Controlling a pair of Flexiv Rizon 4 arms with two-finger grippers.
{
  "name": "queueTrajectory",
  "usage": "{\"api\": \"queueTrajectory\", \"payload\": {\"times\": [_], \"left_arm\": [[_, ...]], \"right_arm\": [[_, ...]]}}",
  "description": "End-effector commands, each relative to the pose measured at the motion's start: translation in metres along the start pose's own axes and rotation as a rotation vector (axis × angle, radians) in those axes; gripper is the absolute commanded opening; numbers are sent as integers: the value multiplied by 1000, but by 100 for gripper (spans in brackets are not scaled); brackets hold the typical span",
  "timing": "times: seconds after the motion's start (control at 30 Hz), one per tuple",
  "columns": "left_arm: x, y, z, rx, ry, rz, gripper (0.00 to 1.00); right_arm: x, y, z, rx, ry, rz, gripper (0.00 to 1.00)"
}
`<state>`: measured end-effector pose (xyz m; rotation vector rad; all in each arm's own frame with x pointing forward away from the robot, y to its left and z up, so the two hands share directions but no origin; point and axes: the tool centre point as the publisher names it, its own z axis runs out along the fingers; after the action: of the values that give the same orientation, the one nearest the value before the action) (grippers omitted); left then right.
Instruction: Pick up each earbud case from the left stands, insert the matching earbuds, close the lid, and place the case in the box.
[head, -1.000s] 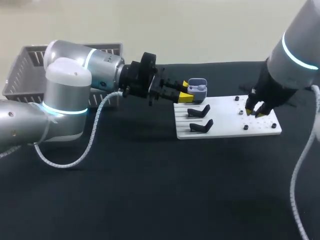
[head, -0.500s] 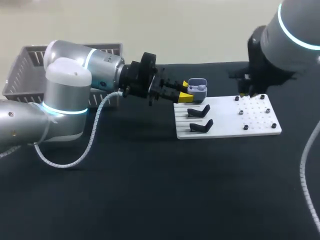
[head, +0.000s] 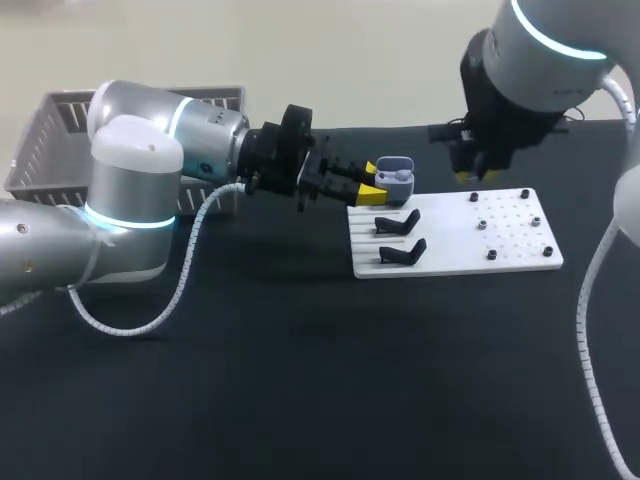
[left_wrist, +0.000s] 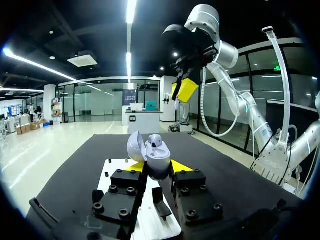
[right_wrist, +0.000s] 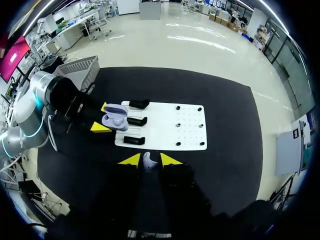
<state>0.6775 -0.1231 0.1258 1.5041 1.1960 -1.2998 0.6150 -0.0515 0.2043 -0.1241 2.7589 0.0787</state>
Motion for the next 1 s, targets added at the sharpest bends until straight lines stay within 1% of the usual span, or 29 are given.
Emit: {"api": "queueTrajectory", "payload": {"times": [0.03, 0.23, 0.43, 0.63, 0.8, 1.0], "left_arm": [[0, 1, 0, 2, 1, -1, 0], [0, 1, 0, 2, 1, -1, 0], [0, 1, 0, 2, 1, -1, 0], [0, 1, 0, 2, 1, -1, 0], [0, 1, 0, 2, 1, -1, 0], [0, 1, 0, 2, 1, -1, 0]], "right_arm": [[0, 0, 0, 0, 0, 0, 0], [0, 0, 0, 0, 0, 0, 0], [-11, 23, -18, -9, 27, -117, 0], [-22, 47, -18, -20, 71, -218, 0], [-29, 61, -15, -24, 90, -247, 0], [-30, 65, -13, -36, 87, -249, 0]]}}
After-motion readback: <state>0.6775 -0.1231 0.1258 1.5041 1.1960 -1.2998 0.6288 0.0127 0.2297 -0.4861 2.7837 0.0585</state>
